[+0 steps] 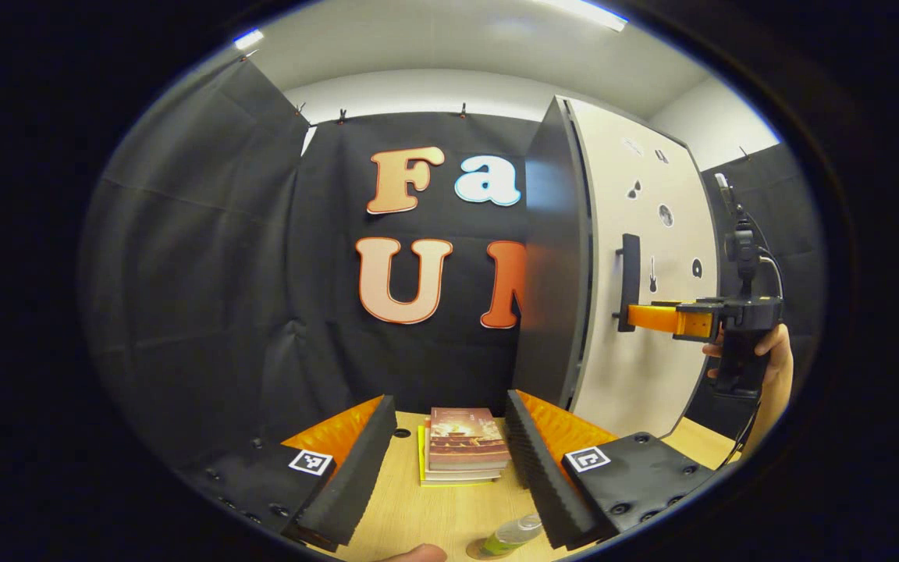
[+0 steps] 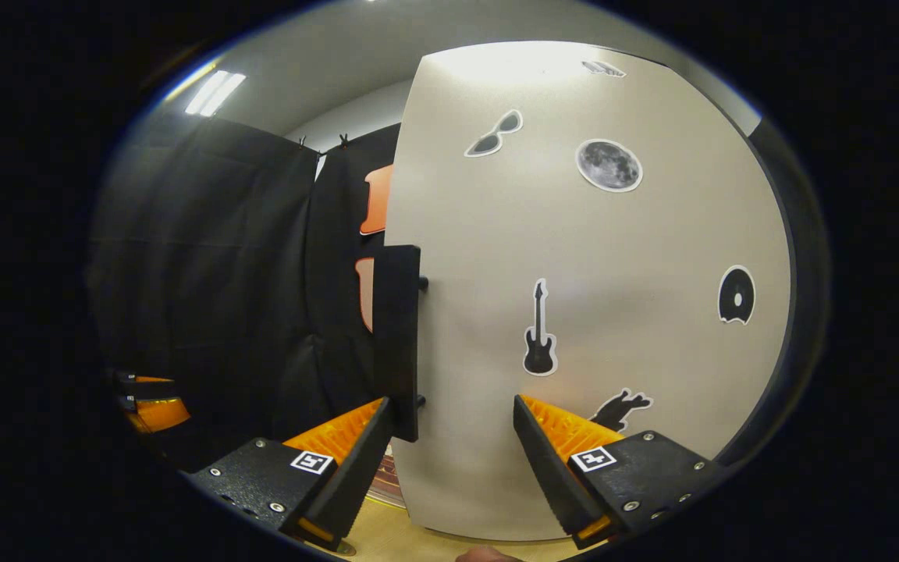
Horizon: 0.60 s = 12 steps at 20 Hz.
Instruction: Open the cabinet door with the right hand, grasp the bottle in the cabinet with the left hand and place it on the coaster, then close the cabinet door with the right hand.
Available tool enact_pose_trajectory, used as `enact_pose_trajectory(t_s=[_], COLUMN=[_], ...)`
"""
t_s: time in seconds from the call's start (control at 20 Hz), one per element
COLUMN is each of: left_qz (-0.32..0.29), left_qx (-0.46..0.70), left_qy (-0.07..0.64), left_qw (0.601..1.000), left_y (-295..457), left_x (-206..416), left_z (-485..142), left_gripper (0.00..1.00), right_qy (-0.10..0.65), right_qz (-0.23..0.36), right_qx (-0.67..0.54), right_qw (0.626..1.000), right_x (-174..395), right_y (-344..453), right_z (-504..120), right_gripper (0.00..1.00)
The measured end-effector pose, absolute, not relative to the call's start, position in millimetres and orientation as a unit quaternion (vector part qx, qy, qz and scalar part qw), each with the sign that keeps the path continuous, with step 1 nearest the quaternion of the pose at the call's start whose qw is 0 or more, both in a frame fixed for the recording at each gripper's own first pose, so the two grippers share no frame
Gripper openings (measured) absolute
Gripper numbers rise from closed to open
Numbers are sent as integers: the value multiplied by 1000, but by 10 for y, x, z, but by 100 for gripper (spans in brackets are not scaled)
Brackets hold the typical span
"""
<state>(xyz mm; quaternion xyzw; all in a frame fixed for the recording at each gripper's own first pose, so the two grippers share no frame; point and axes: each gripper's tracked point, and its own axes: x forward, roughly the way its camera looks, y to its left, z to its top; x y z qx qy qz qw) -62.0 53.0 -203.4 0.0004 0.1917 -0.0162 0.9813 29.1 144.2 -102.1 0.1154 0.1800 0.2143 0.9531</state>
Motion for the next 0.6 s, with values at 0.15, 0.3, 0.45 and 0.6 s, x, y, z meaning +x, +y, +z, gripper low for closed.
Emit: enact_pose_trajectory(t_s=[0.15,0.3,0.45,0.6], left_qz=[2,-2,-16,-26], left_qx=[15,42,50,36], left_qy=[162,135,105,75], left_qw=[987,990,993,996], left_y=[451,279,51,-199], left_x=[-498,-383,-282,-263], left_z=[-1739,-1528,-1219,-1020], left_gripper=[94,93,93,92], right_qy=[157,141,122,96], right_qz=[212,200,174,150], right_qx=[115,100,86,90], right_qw=[958,964,973,980], right_x=[146,-70,-211,-306], right_y=[1254,976,626,352], right_z=[-845,-678,-500,-285], right_gripper=[95,95,95,95])
